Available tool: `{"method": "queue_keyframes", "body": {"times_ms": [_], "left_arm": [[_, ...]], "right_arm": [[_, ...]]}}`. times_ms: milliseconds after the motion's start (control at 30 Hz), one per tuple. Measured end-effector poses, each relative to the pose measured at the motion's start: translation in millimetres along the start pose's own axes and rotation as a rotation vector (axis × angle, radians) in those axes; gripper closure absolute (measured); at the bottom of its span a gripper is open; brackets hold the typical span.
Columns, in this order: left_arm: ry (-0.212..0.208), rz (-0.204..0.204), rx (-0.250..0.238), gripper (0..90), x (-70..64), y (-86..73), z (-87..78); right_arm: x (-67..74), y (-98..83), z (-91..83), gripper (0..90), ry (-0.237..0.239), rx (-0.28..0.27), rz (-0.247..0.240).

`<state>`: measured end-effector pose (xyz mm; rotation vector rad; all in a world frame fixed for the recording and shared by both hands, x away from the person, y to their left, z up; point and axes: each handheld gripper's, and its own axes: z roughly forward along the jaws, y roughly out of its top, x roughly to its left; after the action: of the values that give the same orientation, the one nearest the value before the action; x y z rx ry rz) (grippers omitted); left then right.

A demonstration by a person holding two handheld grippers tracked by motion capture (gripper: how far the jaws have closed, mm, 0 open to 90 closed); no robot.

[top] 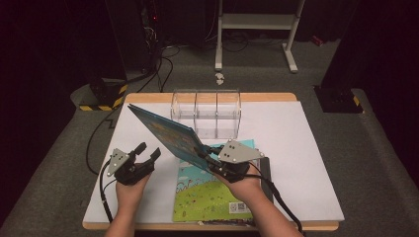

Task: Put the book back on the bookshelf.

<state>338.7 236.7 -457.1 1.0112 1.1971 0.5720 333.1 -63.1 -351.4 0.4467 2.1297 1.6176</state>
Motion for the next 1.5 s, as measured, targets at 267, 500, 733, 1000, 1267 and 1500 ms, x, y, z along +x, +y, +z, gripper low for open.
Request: {"method": "queue_keyframes", "body": {"times_ms": [267,500,733,1000,1267,1500], "left_arm": [[0.124,0.054,0.114,36.8,26.3,-15.9,-7.4],[0.120,0.072,0.103,36.2,32.3,-19.3,-10.0],[0.116,0.049,0.071,35.5,38.7,-15.3,-13.3],[0.131,0.010,0.033,35.2,44.3,-9.8,-18.1],[0.133,0.002,0.035,35.1,46.0,-9.5,-18.4],[0.125,0.010,0.043,34.0,45.3,-10.3,-18.2]], "right_arm": [[-5.3,1.8,3.3,82.7,-0.021,-0.021,0.076],[-9.2,9.6,16.0,82.8,-0.025,-0.051,0.126],[-9.7,25.7,38.0,82.9,-0.041,-0.072,0.137],[-9.0,45.3,71.6,83.0,-0.054,-0.074,0.108],[-13.5,55.8,103.3,82.9,-0.068,-0.125,0.148],[-15.4,43.7,119.9,82.9,-0.068,-0.123,0.187]]}}
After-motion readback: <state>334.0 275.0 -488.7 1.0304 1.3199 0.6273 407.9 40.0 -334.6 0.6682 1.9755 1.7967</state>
